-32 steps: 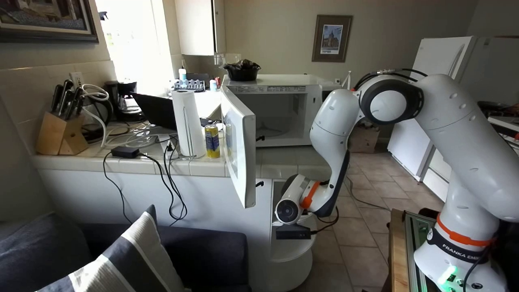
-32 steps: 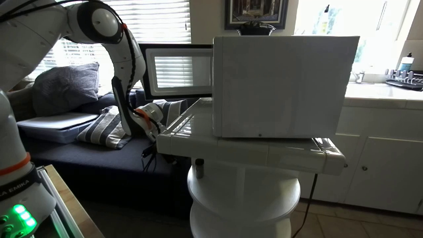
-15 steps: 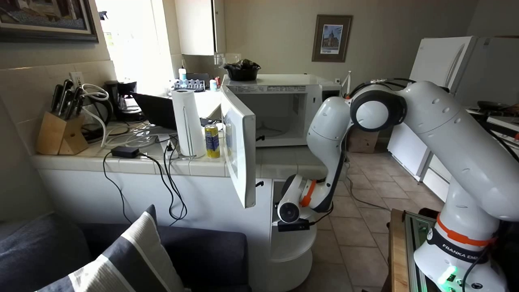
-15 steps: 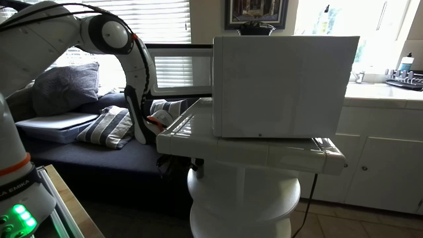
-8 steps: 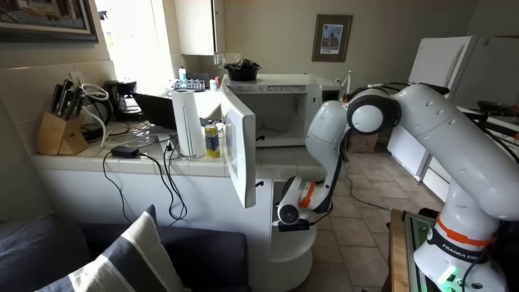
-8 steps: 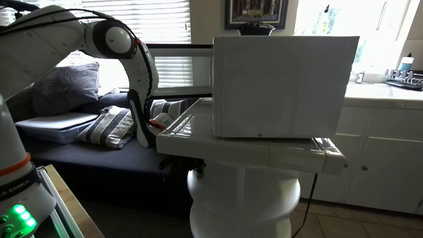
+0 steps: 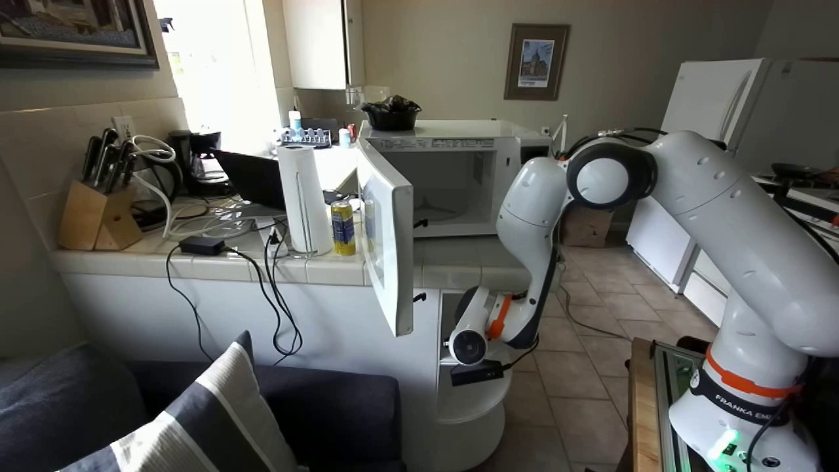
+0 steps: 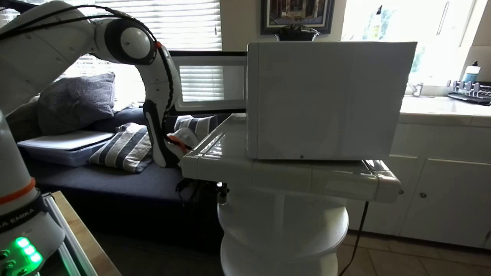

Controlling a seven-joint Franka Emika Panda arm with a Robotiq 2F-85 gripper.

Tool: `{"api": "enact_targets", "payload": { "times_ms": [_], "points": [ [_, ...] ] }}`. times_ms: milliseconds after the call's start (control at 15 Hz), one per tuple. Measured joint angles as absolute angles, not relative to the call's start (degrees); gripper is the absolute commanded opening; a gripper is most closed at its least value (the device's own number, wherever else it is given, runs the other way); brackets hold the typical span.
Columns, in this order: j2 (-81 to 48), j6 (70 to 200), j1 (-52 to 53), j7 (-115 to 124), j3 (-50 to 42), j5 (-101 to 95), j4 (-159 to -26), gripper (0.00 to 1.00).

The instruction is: Pick up the jar from the shelf and put it on top of the microwave.

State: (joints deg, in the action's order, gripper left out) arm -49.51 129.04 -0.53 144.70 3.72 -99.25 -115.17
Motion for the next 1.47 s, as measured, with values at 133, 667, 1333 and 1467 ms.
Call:
{"api": "enact_targets", "payload": {
  "times_ms": [133,667,1333,1467],
  "points": [
    [-47.4,131.5,-0.7,143.0,5.3,-98.9,-118.2,0.23],
    [-33.4,134.4,0.0,139.0,10.1,-92.0,-135.6,0.23],
    [-1.3,131.7,4.4,133.4,11.5,-80.2,-155.1,0.23],
    [5.1,129.6,5.2,130.4,11.4,-77.1,-156.7,0.23]
  ]
}}
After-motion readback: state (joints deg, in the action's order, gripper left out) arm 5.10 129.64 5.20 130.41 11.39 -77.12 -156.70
